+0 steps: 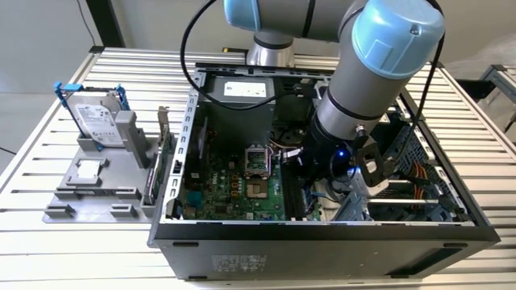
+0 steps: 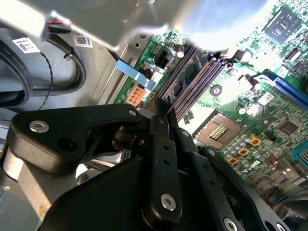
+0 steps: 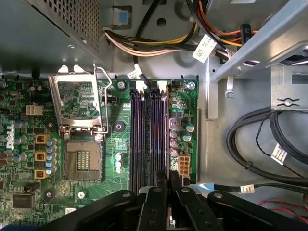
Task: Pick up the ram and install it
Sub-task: 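Insert the ram into the slot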
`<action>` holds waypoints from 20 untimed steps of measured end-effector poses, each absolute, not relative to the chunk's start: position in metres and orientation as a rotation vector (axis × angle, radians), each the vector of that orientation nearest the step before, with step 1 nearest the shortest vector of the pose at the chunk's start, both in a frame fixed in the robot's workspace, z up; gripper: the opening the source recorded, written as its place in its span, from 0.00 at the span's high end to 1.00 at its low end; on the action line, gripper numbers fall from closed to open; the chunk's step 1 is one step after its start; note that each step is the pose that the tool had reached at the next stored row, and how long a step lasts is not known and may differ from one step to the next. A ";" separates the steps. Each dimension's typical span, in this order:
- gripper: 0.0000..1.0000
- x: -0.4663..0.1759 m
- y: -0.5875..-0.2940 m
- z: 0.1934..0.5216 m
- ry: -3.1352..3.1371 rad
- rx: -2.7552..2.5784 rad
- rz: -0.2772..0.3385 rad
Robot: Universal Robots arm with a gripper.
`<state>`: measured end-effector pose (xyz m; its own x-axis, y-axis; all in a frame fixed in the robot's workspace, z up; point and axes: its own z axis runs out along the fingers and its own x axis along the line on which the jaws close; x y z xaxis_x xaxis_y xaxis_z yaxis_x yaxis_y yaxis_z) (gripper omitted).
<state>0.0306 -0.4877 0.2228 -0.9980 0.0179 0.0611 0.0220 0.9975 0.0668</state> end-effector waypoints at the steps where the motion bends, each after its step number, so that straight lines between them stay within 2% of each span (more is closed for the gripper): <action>1: 1.00 0.030 -0.488 0.223 -3.079 -0.031 -0.104; 20: 1.00 0.030 -0.489 0.219 -3.078 -0.030 -0.132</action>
